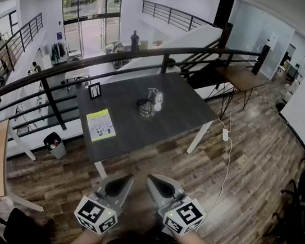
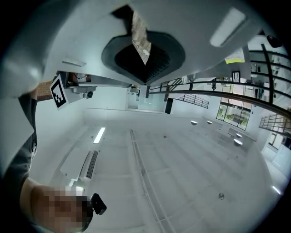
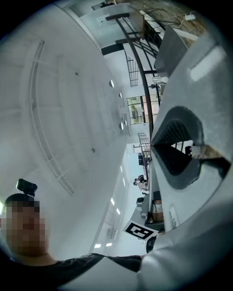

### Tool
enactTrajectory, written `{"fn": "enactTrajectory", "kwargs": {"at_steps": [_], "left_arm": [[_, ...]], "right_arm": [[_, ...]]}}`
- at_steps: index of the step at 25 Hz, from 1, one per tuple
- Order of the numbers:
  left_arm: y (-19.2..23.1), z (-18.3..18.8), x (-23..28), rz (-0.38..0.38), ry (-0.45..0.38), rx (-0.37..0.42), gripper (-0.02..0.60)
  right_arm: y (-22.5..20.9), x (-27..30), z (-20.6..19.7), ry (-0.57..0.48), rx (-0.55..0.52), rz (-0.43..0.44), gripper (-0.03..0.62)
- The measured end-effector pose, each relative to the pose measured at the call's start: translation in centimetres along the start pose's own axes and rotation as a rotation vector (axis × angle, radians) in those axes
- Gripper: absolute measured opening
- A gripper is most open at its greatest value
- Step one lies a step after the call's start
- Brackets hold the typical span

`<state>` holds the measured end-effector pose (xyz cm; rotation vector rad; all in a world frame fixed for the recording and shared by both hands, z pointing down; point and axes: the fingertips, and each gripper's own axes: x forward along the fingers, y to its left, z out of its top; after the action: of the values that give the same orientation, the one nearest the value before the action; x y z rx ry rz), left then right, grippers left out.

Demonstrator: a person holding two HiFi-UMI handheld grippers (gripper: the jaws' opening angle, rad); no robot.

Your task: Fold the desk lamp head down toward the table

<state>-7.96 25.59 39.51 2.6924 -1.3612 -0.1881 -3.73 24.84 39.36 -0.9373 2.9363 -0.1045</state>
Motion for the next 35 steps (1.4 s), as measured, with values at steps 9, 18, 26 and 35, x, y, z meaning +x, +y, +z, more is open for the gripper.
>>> {"fn": "enactTrajectory", "kwargs": {"at_steps": [9,18,26,35], "left_arm": [[0.5,-0.2,2.3,0.015,0.007,-0.01,0.002],[1.2,-1.0,8.0,0.031,0.017,-0.007,0.002],[1.0,-1.9,17.7,0.039,0.008,0.005,0.002],[0.8,-2.9,23.8,0.068,0.017,-0.006,0.002]], "right_arm": [[-2.4,0.5,-0.1,0.006,0.006,0.015,0.002],[-8.5,0.5,-0.4,-0.001,0.048,0.015,0.003],[-16.8,0.4,-0.2,0.018,0.083,0.078,0.003],[-23.5,-0.6,-0.2,0.028,0.107,0.101,0.003]]}}
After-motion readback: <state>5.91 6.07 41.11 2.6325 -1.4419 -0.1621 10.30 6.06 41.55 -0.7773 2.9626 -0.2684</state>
